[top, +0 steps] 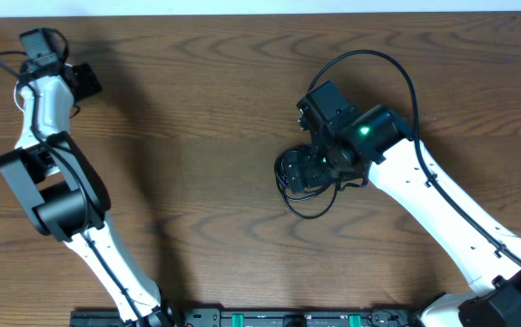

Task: Untangle cables
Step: 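Lower the white cable at the table's upper left corner and release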

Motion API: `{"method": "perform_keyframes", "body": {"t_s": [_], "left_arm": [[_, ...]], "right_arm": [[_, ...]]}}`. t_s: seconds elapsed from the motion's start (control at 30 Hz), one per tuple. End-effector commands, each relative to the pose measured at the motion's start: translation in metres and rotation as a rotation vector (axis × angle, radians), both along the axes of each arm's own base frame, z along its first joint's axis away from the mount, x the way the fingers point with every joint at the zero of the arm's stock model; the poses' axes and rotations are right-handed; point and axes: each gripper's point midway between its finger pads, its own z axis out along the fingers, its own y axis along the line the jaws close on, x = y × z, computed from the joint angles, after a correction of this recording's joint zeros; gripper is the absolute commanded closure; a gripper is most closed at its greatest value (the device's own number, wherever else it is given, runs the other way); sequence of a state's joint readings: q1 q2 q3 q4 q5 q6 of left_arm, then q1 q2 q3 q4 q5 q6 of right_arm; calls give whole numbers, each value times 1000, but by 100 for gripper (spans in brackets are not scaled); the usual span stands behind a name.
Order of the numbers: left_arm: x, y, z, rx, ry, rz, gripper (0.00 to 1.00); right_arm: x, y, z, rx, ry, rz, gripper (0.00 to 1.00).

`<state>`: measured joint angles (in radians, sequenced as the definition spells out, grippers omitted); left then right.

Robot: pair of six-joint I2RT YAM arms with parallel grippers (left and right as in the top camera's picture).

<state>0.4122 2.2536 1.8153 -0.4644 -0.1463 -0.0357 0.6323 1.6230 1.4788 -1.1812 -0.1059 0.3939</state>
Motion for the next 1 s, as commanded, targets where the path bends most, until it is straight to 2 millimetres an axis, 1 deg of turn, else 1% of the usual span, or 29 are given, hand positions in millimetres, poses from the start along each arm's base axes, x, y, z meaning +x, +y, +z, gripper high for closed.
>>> {"method": "perform_keyframes", "body": {"t_s": [0.0, 0.07, 0.1, 0.17, 0.23, 0.3, 0.33, 0.37, 0.53, 0.77, 0.97], "left_arm": [[-15, 22, -4, -32, -19, 107, 1], [-24, 31, -11, -41, -8, 143, 3], [-28, 35, -15, -51, -6, 166, 10], [-39, 44, -27, -74, 10, 212, 40], [-46, 50, -39, -100, 19, 258, 54], [-53, 53, -48, -113, 37, 271, 76], [-55, 55, -51, -116, 43, 275, 81], [-56, 56, -51, -117, 44, 278, 91], [-57, 57, -52, -118, 45, 282, 92], [-67, 50, -59, -166, 62, 349, 92], [-74, 46, -65, -180, 89, 358, 92]], "right_arm": [[-2, 2, -1, 3, 8, 4, 1], [-2, 2, -1, 4, 7, 5, 1], [-2, 2, -1, 4, 7, 6, 1], [-2, 3, -1, 5, 5, 5, 1], [-2, 3, -1, 7, 8, -5, 1], [-2, 3, -1, 8, 10, -12, 1], [-2, 3, -1, 10, 10, -12, 1], [-2, 3, -1, 10, 11, -11, 1], [-2, 3, -1, 10, 10, -12, 1], [-1, 7, 0, 19, -1, -6, 1], [0, 6, 0, 19, -1, -6, 1]]}}
